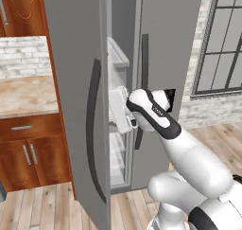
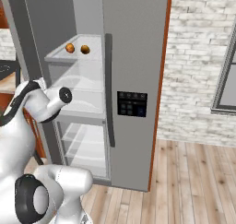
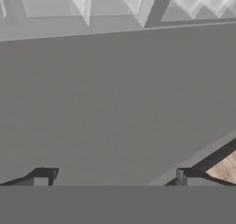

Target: Retrieve the mango and peach from the fridge and place them into the bowl on the dining table.

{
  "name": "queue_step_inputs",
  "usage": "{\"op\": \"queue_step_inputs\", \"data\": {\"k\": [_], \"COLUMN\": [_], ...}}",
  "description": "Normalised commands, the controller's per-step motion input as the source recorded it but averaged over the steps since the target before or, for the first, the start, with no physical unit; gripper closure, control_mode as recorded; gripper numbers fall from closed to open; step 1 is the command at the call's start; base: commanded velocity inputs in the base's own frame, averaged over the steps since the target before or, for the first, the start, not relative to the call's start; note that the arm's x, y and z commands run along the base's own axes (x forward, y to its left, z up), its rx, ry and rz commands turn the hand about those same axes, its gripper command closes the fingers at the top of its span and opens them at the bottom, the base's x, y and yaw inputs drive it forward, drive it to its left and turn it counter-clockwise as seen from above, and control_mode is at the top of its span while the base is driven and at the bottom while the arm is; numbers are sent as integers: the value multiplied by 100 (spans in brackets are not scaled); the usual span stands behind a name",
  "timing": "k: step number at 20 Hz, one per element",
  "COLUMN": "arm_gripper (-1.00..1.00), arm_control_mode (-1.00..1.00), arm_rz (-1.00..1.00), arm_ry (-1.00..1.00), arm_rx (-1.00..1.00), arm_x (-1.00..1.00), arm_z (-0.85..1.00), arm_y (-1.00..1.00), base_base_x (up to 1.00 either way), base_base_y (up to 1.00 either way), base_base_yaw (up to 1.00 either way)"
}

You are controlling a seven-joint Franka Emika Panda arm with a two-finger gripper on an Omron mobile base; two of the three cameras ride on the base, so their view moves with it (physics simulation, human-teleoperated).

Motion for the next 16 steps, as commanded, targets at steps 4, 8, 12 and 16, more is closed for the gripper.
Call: {"op": "queue_step_inputs", "data": {"k": [4, 8, 12, 16], "arm_gripper": [-100, -100, -100, -100], "arm_control_mode": [-100, -100, -100, -100], "arm_rz": [6, 2, 0, 0], "arm_ry": [21, 22, 19, 14], "arm_rx": [0, 0, 0, 0], "arm_x": [-53, -29, -17, -7], "arm_z": [0, 0, 0, 0], "arm_y": [100, 100, 100, 100], "base_base_x": [0, 0, 0, 0], "base_base_y": [0, 0, 0, 0], "base_base_yaw": [0, 0, 0, 0]}}
